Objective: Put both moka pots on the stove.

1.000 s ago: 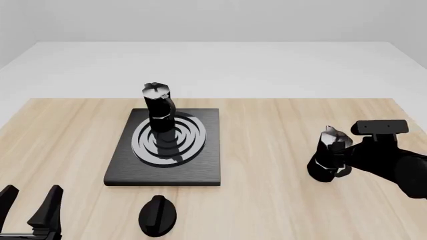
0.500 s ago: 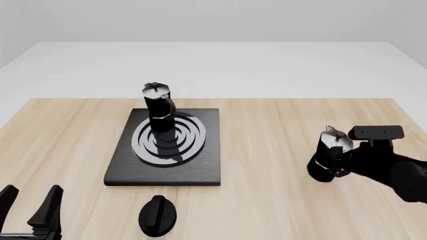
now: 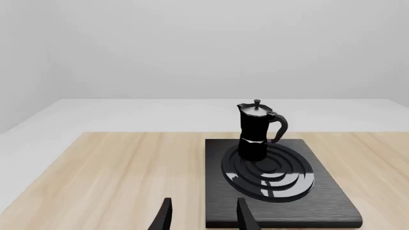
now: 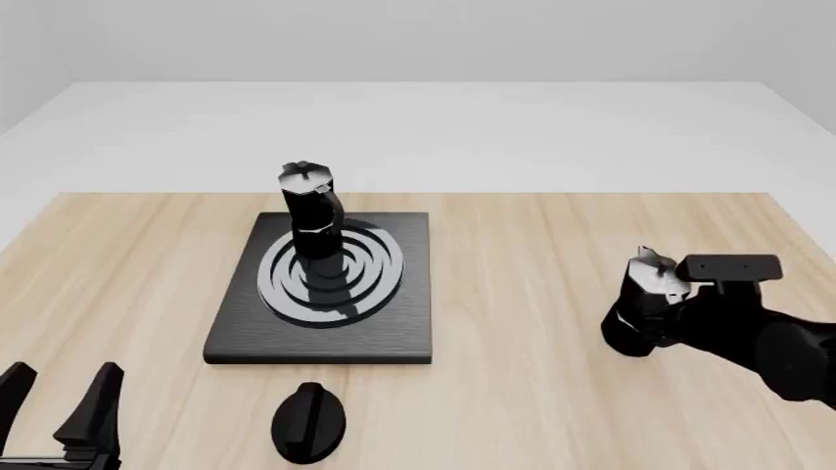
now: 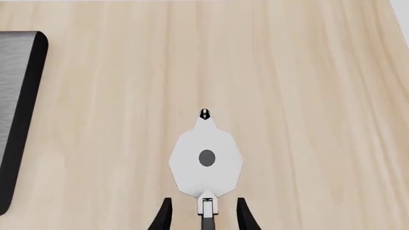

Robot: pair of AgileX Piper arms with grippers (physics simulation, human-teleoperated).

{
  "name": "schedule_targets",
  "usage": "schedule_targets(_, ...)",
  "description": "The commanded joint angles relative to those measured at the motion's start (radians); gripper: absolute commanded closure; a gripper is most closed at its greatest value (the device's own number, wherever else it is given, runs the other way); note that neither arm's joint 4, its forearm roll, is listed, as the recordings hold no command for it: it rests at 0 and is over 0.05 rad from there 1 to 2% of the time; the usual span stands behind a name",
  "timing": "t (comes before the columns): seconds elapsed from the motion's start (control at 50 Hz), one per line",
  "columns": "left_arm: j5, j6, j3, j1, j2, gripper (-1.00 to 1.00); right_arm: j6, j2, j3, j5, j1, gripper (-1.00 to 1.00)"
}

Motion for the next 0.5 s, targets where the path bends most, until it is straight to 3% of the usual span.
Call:
schedule_targets(0.02,0.000,0.000,0.000,0.000,0.000,-1.00,0.004,0.008,0.010,-0.015,0.002,-1.00)
schedule_targets(0.26,0.000,0.000,0.000,0.000,0.000,-1.00,-0.002,0.004,0.030,-0.044,0.007,-1.00)
schedule_targets(0.28,0.000,0.000,0.000,0.000,0.000,-1.00,-0.014,-0.005,0.034,-0.048,0.003,1.00)
schedule_targets(0.3,0.000,0.000,0.000,0.000,0.000,-1.00,-0.038,-0.018,0.039,-0.054,-0.005,1.00)
schedule_targets(0.5,0.000,0.000,0.000,0.000,0.000,-1.00,-0.071,-0.076,0.052,-0.070,-0.004,1.00)
